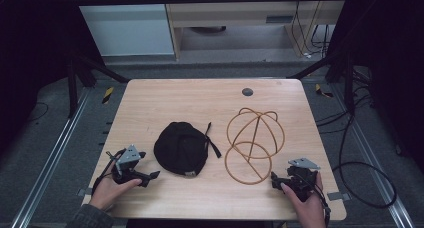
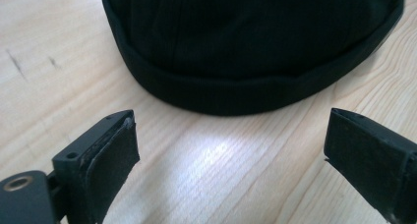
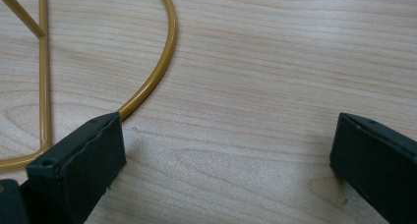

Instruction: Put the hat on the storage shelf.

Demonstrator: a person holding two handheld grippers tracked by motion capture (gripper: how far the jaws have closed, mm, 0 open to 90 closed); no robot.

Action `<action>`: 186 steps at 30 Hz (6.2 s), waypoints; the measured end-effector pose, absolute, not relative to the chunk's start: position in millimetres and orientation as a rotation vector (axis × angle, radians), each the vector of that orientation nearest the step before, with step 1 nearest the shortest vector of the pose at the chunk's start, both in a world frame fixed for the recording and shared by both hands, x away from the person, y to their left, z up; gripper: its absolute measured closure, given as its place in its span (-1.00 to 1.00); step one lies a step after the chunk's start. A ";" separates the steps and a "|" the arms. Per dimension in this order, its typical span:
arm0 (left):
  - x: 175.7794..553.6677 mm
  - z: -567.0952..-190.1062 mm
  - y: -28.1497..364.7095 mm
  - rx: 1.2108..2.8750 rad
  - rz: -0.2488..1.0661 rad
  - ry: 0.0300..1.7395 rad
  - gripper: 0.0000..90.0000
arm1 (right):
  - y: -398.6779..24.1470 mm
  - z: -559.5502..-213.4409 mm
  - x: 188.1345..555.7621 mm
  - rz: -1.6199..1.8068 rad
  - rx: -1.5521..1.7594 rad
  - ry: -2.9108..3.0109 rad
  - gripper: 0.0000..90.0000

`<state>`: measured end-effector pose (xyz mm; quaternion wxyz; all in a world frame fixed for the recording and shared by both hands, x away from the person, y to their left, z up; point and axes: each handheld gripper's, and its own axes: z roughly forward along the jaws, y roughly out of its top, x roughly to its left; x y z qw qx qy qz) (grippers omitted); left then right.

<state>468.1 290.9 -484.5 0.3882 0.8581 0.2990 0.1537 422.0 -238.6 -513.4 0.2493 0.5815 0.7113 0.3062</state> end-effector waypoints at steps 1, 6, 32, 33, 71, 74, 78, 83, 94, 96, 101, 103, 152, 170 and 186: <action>468.3 -481.8 289.1 2.188 0.393 0.755 -0.87 | -238.6 -513.4 422.0 0.834 1.583 1.938 -0.99; 469.6 -457.2 268.0 2.258 0.374 0.698 -0.86 | -238.8 -513.4 422.1 0.835 1.581 1.940 -0.99; 510.1 -390.2 207.4 2.475 0.406 0.599 -0.85 | -238.9 -513.4 421.9 0.833 1.578 1.941 -0.99; 511.0 -389.6 205.5 2.490 0.421 0.597 -0.85 | -238.9 -513.4 421.9 0.833 1.578 1.941 -0.99; 552.3 -385.9 173.9 2.609 0.323 0.666 0.29 | -238.9 -513.4 421.9 0.833 1.578 1.941 -0.99; 552.8 -385.6 172.0 2.616 0.313 0.652 0.40 | -238.9 -513.4 421.9 0.833 1.579 1.941 -0.99; 552.3 -386.1 170.1 2.610 0.313 0.641 0.60 | -238.8 -513.4 421.9 0.834 1.580 1.940 -0.99; 549.1 -382.7 173.1 2.579 0.327 0.642 0.64 | -238.9 -513.4 421.9 0.834 1.580 1.940 -0.99; 540.6 -360.9 190.4 2.534 0.351 0.629 0.64 | -238.8 -513.4 421.8 0.834 1.580 1.940 -0.99; 537.9 -355.8 192.8 2.532 0.364 0.622 0.64 | -238.8 -513.4 421.7 0.833 1.580 1.940 -0.99; 525.4 -340.1 199.5 2.502 0.379 0.599 0.64 | -238.9 -513.4 421.7 0.834 1.579 1.941 -0.99; 518.6 -333.3 201.5 2.498 0.382 0.577 0.64 | -238.9 -513.4 421.7 0.834 1.579 1.941 -0.99; 462.7 -230.8 223.3 2.388 0.552 0.399 0.65 | -239.0 -513.4 421.5 0.834 1.577 1.942 -0.99; 457.1 -197.8 206.5 2.361 0.603 0.336 0.65 | -238.7 -513.3 421.4 0.833 1.583 1.942 -0.99; 452.2 -154.6 156.4 2.335 0.617 0.214 0.65 | -239.1 -513.6 421.5 0.832 1.575 1.943 -0.99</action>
